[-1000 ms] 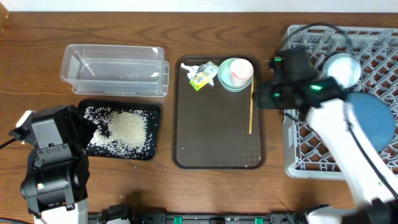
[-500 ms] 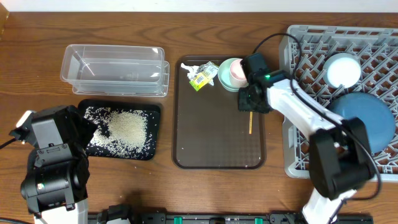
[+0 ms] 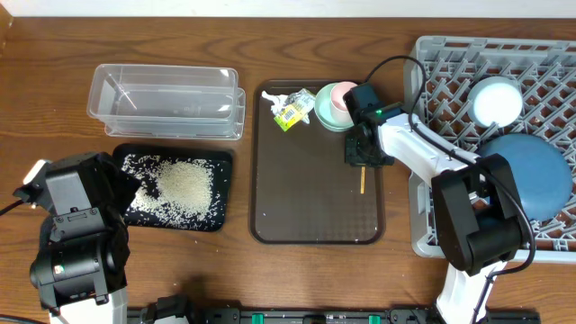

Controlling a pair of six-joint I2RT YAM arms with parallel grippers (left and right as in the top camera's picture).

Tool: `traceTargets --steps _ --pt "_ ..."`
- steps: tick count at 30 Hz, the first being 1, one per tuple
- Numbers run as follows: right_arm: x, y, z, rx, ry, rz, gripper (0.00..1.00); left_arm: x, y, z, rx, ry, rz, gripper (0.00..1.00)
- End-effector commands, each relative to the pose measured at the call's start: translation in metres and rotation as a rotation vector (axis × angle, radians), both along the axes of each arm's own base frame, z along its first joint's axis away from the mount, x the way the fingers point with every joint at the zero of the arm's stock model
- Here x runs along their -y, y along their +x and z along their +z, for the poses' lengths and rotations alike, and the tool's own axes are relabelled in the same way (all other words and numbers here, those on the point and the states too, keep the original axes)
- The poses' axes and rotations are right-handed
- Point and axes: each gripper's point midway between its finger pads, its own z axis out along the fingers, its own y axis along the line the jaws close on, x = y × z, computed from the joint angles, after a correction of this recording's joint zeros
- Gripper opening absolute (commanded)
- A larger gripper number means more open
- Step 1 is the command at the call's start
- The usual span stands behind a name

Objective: Sort waste into correct bins and load items into the dishwasher rack
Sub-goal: 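Reach the right gripper to the wooden chopstick and grasp it, then carry the chopstick to the rack and insert it upright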

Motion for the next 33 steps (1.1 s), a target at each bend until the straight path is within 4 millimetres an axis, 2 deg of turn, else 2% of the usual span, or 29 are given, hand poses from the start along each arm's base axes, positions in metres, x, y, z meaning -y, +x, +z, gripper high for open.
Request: traceTargets --steps 1,5,8,11,12,16,19,21,23,25,27,29,33 --pt "-0.005 -0.006 -0.008 -0.037 0.022 -0.008 0.05 -0.002 -0.001 0.005 0.009 0.007 0.01 0.94" --pt "0.0 0.0 0.021 0.006 0.047 -0.026 0.02 -0.002 -0.001 0.005 0.009 0.007 0.01 0.94" --pt "0.008 0.01 0.059 0.077 0.075 -0.051 0.01 -0.002 -0.001 0.005 0.009 0.007 0.009 0.94" --pt "0.023 0.019 0.108 0.176 0.106 -0.083 0.01 -0.002 -0.001 0.005 0.009 0.007 0.01 0.94" --pt "0.033 0.021 0.129 0.22 0.116 -0.096 0.01 -0.002 -0.001 0.005 0.009 0.007 0.01 0.94" --pt "0.076 0.026 0.195 0.384 0.124 -0.143 0.01 -0.002 -0.001 0.005 0.009 0.007 0.01 0.94" --pt "0.125 0.024 0.235 0.503 0.078 -0.214 0.01 -0.002 -0.001 0.005 0.009 0.007 0.009 0.94" --pt "0.161 0.021 0.254 0.567 0.033 -0.255 0.01 -0.002 -0.001 0.005 0.009 0.007 0.01 0.94" --pt "0.186 0.018 0.262 0.595 0.014 -0.289 0.01 -0.002 -0.001 0.005 0.009 0.007 0.01 0.94" --pt "0.2 0.016 0.263 0.6 0.044 -0.281 0.01 -0.002 -0.001 0.005 0.009 0.007 0.01 0.94" --pt "0.197 0.019 0.261 0.595 0.121 -0.243 0.01 -0.002 -0.001 0.005 0.009 0.007 0.01 0.94" --pt "0.185 0.025 0.258 0.593 0.197 -0.168 0.01 -0.002 -0.001 0.005 0.009 0.007 0.01 0.94" --pt "0.168 0.036 0.242 0.564 0.234 -0.046 0.01 -0.002 -0.001 0.005 0.009 0.007 0.01 0.94"
